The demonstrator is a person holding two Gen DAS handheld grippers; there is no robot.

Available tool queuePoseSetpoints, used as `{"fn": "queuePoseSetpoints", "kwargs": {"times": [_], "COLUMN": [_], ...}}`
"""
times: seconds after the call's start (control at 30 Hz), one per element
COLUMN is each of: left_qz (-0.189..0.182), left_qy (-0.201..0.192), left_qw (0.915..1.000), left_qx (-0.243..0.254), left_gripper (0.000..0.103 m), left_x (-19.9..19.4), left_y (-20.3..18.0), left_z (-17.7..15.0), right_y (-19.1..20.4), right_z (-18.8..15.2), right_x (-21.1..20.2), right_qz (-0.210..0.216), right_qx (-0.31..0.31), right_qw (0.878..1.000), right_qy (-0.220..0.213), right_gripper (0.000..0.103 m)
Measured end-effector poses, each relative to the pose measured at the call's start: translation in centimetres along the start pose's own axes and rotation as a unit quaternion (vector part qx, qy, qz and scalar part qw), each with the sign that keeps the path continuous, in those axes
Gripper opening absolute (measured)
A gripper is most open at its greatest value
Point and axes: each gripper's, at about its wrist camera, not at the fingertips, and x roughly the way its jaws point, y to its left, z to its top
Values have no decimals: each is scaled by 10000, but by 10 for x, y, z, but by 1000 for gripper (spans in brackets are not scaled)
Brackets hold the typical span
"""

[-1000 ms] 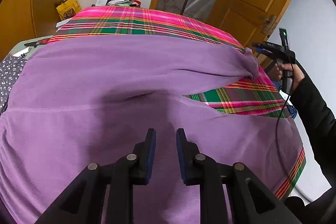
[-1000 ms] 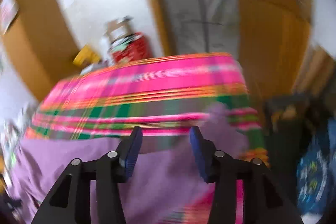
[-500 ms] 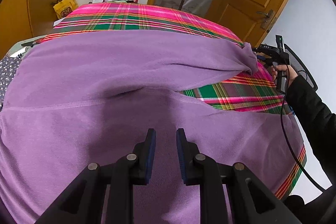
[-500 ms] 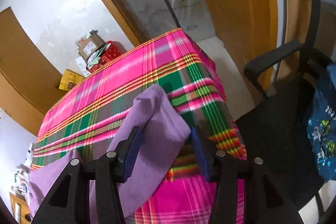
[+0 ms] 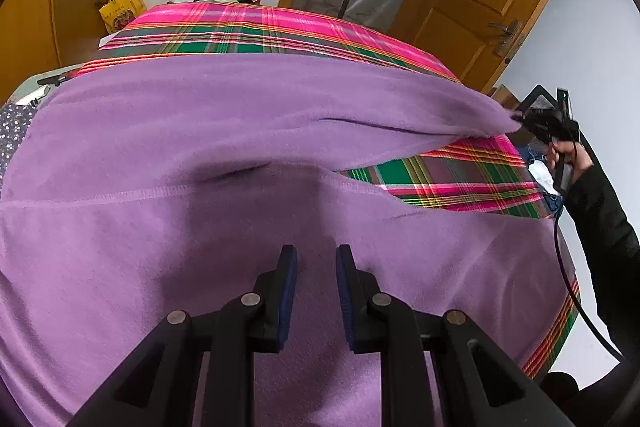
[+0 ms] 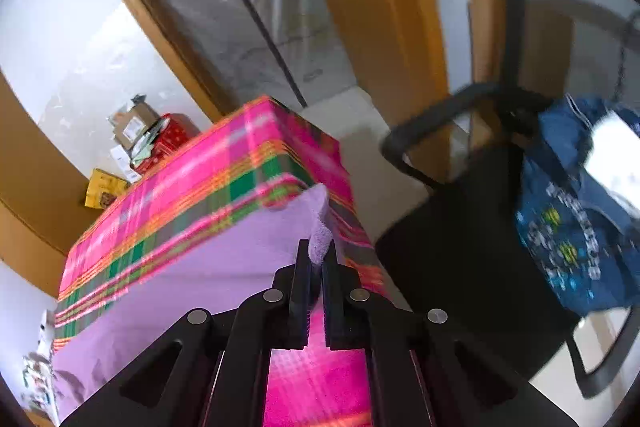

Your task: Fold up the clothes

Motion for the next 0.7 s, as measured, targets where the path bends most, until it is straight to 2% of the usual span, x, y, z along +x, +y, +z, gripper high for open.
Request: {"fn": "queuePoseSetpoints", "kwargs": {"times": [0.1, 0.13, 0.17, 0.2, 0.27, 0.37, 0.5, 0.63, 0.67, 0.7], "left_qz": [-3, 2, 8, 13, 33, 77, 114, 154, 165, 177], "left_qy": [4, 3, 1, 0, -2, 13, 75, 147, 161, 170], "left_qw": [10000, 10000, 10000, 10000, 10000, 10000, 9999, 9998, 9997, 9997], "left_qx": [6, 9, 12, 15, 9, -14, -15, 4, 8, 7], "left_gripper": [20, 20, 20, 20, 20, 20, 20, 20, 20, 20], "left_x": [-1, -2, -2, -3, -4, -3, 3, 8, 9, 10], "left_y": [0, 0, 0, 0, 0, 0, -2, -5, -5, -6], "left_z": [-1, -1, -1, -1, -1, 0, 2, 4, 5, 5], "right_y": [-17, -22, -28, -32, -35, -31, -20, -9, -7, -3], "right_z": [-10, -11, -11, -10, -6, 5, 19, 28, 28, 29], "right_x": [11, 12, 12, 11, 10, 14, 40, 66, 70, 73], "right_qz": [93, 137, 225, 320, 479, 632, 773, 1031, 1026, 996], "right_qx": [105, 196, 340, 456, 602, 493, 104, -196, -310, -462], "right_qw": [9993, 9991, 9988, 9982, 9970, 9967, 9966, 9924, 9918, 9914], "right_qy": [360, 350, 288, 201, 32, -91, 259, 650, 694, 713], "right_gripper": [16, 20, 32, 38, 42, 43, 50, 50, 49, 35]}}
